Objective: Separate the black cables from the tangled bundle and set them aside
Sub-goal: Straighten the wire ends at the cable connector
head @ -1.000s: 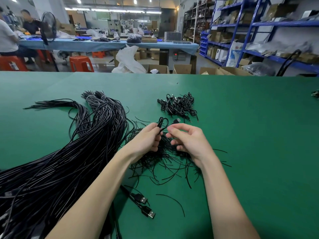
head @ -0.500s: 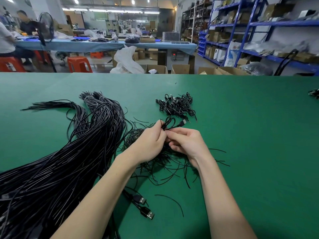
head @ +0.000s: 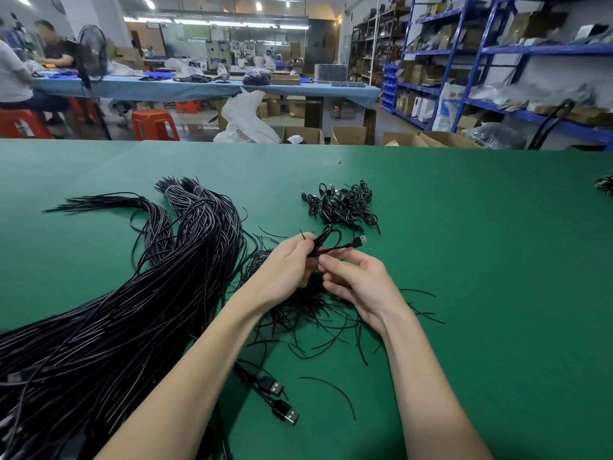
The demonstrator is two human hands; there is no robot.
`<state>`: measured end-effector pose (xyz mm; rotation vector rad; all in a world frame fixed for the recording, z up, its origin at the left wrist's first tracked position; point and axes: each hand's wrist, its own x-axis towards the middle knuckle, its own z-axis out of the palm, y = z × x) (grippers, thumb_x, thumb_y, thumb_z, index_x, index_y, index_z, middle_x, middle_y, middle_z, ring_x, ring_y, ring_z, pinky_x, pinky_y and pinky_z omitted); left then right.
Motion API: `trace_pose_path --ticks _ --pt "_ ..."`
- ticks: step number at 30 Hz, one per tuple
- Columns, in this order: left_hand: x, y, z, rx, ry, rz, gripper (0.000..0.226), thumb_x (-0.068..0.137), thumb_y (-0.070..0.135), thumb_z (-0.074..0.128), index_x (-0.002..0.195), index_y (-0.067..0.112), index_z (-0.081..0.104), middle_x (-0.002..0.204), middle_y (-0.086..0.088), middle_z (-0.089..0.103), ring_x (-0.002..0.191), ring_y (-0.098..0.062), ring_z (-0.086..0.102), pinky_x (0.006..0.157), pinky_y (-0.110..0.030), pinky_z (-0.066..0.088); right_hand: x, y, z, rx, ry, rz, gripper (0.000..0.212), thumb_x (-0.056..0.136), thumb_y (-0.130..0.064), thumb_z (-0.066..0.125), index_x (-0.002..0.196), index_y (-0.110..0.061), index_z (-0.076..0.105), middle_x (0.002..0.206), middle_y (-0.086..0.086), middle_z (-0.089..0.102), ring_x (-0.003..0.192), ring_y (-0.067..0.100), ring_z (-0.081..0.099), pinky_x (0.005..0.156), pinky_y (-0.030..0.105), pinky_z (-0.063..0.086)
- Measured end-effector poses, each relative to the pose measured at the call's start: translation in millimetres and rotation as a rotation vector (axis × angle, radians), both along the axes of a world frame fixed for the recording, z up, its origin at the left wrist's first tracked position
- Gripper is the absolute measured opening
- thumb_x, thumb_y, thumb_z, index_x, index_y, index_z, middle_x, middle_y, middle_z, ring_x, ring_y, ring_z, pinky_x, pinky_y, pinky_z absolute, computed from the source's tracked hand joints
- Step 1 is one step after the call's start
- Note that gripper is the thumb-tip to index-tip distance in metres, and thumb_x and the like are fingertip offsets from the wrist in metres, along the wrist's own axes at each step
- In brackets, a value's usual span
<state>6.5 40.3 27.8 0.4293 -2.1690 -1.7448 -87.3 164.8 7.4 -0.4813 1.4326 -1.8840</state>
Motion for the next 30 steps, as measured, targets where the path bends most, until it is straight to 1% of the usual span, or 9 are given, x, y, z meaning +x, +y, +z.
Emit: trace_pose_path --ticks 3,9,13,15,17,20,23,26,30 --pt "0.8 0.9 1.2 0.14 0.031 -0.055 0.025 0.109 0.02 0.03 0.087 0.02 0.042 0.058 0.013 0.038 0.048 -0.006 0.029 0.048 -0.018 0.029 -5.3 5.9 -2.3 -0.076 -0.07 0.07 0.018 0.086 -0.001 0.075 0.103 -0.006 0.072 0.082 0.006 0.074 0.068 0.011 0.068 0.068 0.025 0.061" --pt "3.0 2.1 1.7 0.324 0.057 -0.084 0.025 0.11 0.019 0.034 0.085 0.019 0.03 0.061 0.005 0.035 0.056 -0.014 0.026 0.054 -0.026 0.028 -5.3 6.5 -2.7 -0.132 -0.207 0.104 0.026 0.069 -0.004 0.079 0.094 -0.005 0.072 0.082 0.009 0.072 0.069 0.013 0.07 0.069 0.025 0.061" --pt "8.6 -0.2 5.3 0.391 0.021 -0.262 0.027 0.109 0.015 0.035 0.083 0.019 0.029 0.063 0.005 0.033 0.057 -0.013 0.023 0.055 -0.027 0.02 -6.3 7.3 -4.1 -0.162 -0.396 0.119 0.017 0.069 0.004 0.072 0.085 -0.001 0.075 0.083 0.012 0.072 0.068 0.013 0.07 0.06 0.02 0.06" --pt "14.4 -3.1 7.2 0.411 -0.017 -0.381 0.025 0.107 0.011 0.038 0.084 0.017 0.031 0.066 0.003 0.031 0.058 -0.013 0.023 0.056 -0.027 0.017 -6.6 7.9 -6.8 -0.151 -0.392 0.143 0.023 0.07 0.006 0.068 0.092 0.003 0.073 0.094 0.019 0.07 0.077 0.018 0.068 0.058 0.02 0.059" --pt "21.2 -7.8 10.8 0.442 -0.065 -0.482 0.022 0.103 0.01 0.044 0.084 0.015 0.033 0.068 0.0 0.032 0.059 -0.012 0.026 0.056 -0.025 0.019 -9.3 9.8 -10.0 -0.174 -0.359 0.198 0.024 0.074 0.009 0.068 0.093 -0.005 0.063 0.093 0.018 0.068 0.08 0.021 0.063 0.059 0.025 0.058" --pt "30.7 -13.1 17.0 0.487 -0.14 -0.636 0.017 0.099 0.009 0.046 0.084 0.013 0.038 0.069 -0.002 0.035 0.06 -0.012 0.031 0.055 -0.022 0.026 -12.5 16.0 -9.0 -0.268 -0.182 0.41 0.029 0.083 0.006 0.066 0.088 -0.015 0.047 0.08 0.007 0.065 0.078 0.018 0.06 0.074 0.029 0.052" --pt "37.0 -14.1 21.0 0.411 -0.168 -0.766 0.014 0.098 0.004 0.042 0.085 0.011 0.042 0.07 -0.002 0.035 0.062 -0.012 0.03 0.057 -0.024 0.027 -6.6 19.4 -2.2 -0.274 -0.002 0.568 0.037 0.083 0.005 0.067 0.087 -0.016 0.037 0.07 -0.002 0.067 0.067 0.013 0.061 0.07 0.025 0.049" --pt "40.4 -18.0 22.5 0.29 -0.217 -0.774 0.014 0.098 0.001 0.045 0.086 0.008 0.042 0.069 -0.004 0.039 0.062 -0.015 0.033 0.058 -0.025 0.031 -4.3 21.7 10.8 -0.123 0.184 0.54 0.042 0.082 0.012 0.067 0.079 -0.017 0.037 0.067 -0.002 0.067 0.061 0.011 0.059 0.064 0.021 0.049" --pt "37.7 -25.0 29.0 0.004 -0.222 -0.584 0.016 0.102 -0.001 0.051 0.086 0.003 0.049 0.076 -0.018 0.06 0.065 -0.022 0.043 0.06 -0.027 0.038 -3.7 19.0 37.2 0.131 0.674 0.308 0.05 0.082 0.007 0.079 0.07 -0.021 0.038 0.063 -0.008 0.065 0.061 0.009 0.055 0.063 0.019 0.046"
